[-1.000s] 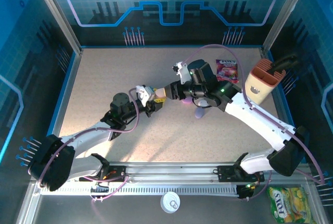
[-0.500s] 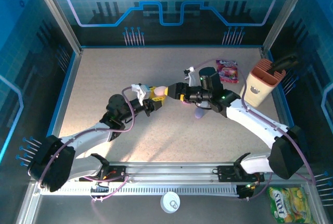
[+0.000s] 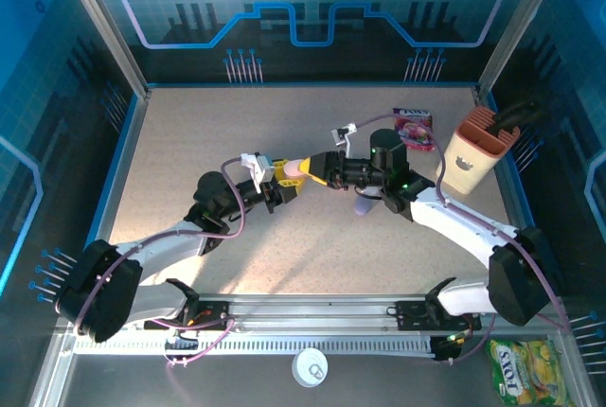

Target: Insert the wireless bluetooth earbuds into the charging case

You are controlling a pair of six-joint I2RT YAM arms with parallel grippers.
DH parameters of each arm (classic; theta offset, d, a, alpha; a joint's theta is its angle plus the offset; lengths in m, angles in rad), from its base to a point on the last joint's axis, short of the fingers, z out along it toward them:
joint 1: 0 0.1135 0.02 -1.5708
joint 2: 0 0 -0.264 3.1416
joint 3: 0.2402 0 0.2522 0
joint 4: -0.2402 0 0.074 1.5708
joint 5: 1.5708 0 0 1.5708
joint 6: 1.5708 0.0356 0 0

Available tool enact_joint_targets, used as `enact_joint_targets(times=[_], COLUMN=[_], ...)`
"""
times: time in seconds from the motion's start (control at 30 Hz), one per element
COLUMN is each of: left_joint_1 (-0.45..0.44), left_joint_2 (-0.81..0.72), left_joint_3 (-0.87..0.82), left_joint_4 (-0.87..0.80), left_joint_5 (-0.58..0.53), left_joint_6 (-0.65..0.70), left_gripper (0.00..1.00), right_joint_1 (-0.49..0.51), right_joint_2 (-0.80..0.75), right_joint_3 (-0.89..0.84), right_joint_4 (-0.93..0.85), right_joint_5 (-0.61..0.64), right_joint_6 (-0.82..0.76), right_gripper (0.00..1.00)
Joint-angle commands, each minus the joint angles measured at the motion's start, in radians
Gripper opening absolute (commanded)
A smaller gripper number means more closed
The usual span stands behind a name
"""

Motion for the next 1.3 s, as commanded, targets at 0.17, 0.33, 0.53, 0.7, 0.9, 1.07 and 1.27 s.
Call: enact_joint_targets(times=[0.17,0.33,0.53,0.7,0.9,1.07,1.27], left_joint_1=[0.002,0.003,-0.004,-0.059,-0.098,-0.106,-0.108], left_joint_2=[0.007,-0.025,-0.106,-0.127,-0.086,-0.051,-0.031], left_joint_3=[-0.001,-0.006,-0.003,0.058,0.095,0.124,0.136], left_joint_4=[0.040,-0.055,-0.319,-0.615,-0.739,-0.799,-0.810], left_joint_5=[0.024,0.010,0.016,-0.029,-0.051,-0.043,-0.021], left_joint_6=[0.005,0.036,0.157,0.326,0.393,0.424,0.428], left_gripper=[0.51,0.97,0.99,0.99,0.99,0.99,0.99], right_joint_1=[-0.014,-0.036,-0.065,-0.073,-0.078,-0.077,-0.075], right_joint_2=[-0.014,-0.047,-0.072,-0.035,0.080,0.161,0.154], right_joint_3=[-0.018,-0.031,-0.074,-0.140,-0.198,-0.200,-0.175], right_joint_4=[0.026,-0.139,-0.399,-0.440,-0.379,-0.344,-0.397], right_joint_5=[-0.001,0.095,0.311,0.405,0.418,0.394,0.419], right_joint_6=[-0.007,-0.131,-0.307,-0.353,-0.351,-0.350,-0.377], right_gripper=[0.19,0.19,0.19,0.20,0.20,0.22,0.37])
